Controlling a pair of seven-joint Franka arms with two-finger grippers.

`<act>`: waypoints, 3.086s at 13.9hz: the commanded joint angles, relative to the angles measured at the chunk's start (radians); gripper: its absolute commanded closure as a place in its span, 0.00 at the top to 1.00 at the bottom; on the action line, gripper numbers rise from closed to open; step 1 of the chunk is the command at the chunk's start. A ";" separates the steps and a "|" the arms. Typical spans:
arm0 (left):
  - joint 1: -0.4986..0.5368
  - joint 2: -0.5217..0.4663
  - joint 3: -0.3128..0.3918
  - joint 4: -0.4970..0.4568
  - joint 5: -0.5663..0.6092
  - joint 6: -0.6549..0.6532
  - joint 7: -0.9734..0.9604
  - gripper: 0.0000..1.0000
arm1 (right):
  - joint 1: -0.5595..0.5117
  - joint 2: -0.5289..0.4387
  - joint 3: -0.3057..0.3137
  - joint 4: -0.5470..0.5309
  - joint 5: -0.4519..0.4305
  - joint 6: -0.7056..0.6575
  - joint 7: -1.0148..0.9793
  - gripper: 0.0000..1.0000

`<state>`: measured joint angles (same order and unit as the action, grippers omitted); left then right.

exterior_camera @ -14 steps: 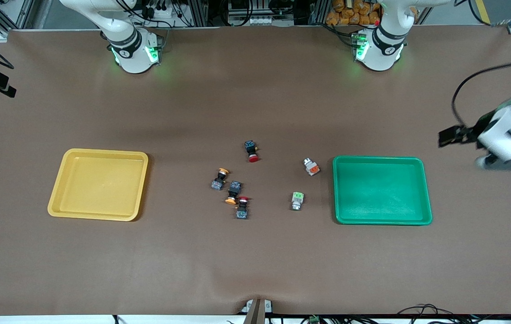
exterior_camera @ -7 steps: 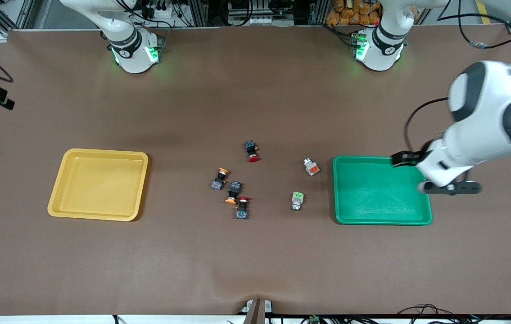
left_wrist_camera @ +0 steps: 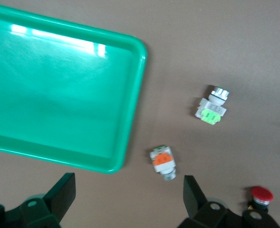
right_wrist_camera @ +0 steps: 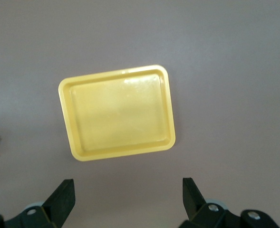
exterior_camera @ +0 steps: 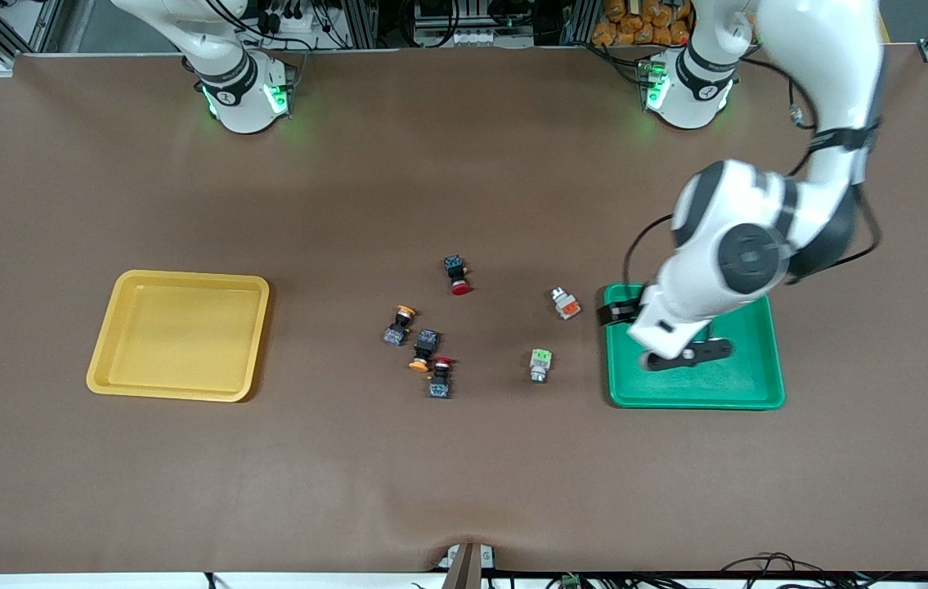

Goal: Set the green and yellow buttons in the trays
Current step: 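Lower the left gripper and grasp the orange-base white button, then lift the orange button with the left gripper while the right gripper reaches out, then place the orange button in the green tray while the right gripper reaches buttons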

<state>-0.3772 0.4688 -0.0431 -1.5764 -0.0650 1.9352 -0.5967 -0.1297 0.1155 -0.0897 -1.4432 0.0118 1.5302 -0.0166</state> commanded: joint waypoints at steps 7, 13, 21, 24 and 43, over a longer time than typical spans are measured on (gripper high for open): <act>-0.114 0.034 0.009 -0.266 0.002 0.383 -0.222 1.00 | 0.077 0.154 0.019 0.089 0.002 0.021 0.085 1.00; -0.129 0.103 0.009 -0.269 0.005 0.424 -0.265 1.00 | 0.163 0.245 0.019 0.089 0.002 0.116 0.249 1.00; -0.172 0.154 0.012 -0.289 0.008 0.508 -0.314 0.76 | 0.332 0.400 0.034 0.083 0.029 0.200 0.472 1.00; -0.167 0.136 0.011 -0.290 0.022 0.495 -0.313 0.06 | 0.421 0.499 0.047 0.089 0.248 0.250 0.491 1.00; 0.142 0.140 0.014 -0.172 0.113 0.320 0.123 0.20 | 0.723 0.630 0.045 -0.129 0.260 0.656 0.738 1.00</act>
<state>-0.2224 0.6020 -0.0276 -1.7571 0.0251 2.2421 -0.4644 0.5772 0.7603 -0.0338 -1.5365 0.2871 2.1642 0.7132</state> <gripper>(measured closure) 0.586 0.000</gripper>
